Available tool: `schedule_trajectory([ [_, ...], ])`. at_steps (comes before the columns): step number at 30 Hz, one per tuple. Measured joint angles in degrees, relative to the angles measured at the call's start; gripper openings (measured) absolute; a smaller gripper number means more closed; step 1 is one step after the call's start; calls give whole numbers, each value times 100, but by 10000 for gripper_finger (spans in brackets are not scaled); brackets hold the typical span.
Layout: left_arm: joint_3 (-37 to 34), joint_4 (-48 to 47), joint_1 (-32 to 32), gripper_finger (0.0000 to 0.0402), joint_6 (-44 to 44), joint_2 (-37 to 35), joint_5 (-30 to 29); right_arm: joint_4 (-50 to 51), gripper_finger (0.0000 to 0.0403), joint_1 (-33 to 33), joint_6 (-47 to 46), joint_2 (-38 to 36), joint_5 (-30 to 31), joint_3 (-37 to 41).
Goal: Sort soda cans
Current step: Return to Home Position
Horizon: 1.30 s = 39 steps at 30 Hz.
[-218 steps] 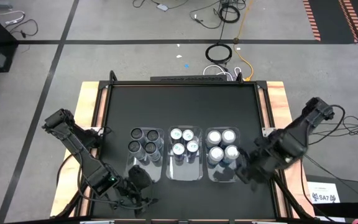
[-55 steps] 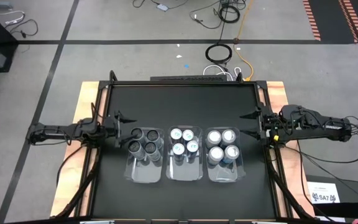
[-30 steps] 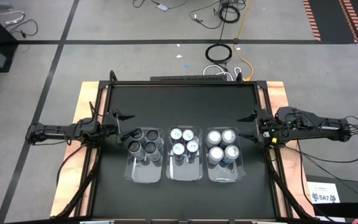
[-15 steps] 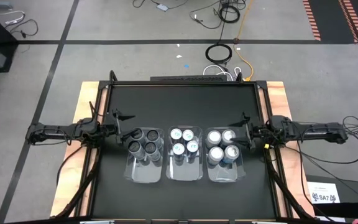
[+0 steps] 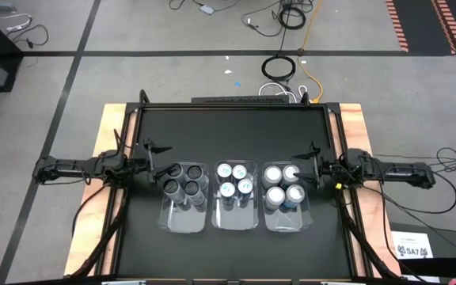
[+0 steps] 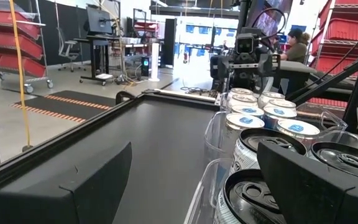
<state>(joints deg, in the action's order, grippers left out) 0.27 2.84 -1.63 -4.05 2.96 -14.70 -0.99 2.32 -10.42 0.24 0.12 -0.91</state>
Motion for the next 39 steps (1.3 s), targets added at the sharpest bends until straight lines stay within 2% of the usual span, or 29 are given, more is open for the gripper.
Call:
schedule_trajectory([
  [39, -1, 70, 0, 357, 0, 2, -7, 30, 338, -14, 20, 170, -19, 0],
])
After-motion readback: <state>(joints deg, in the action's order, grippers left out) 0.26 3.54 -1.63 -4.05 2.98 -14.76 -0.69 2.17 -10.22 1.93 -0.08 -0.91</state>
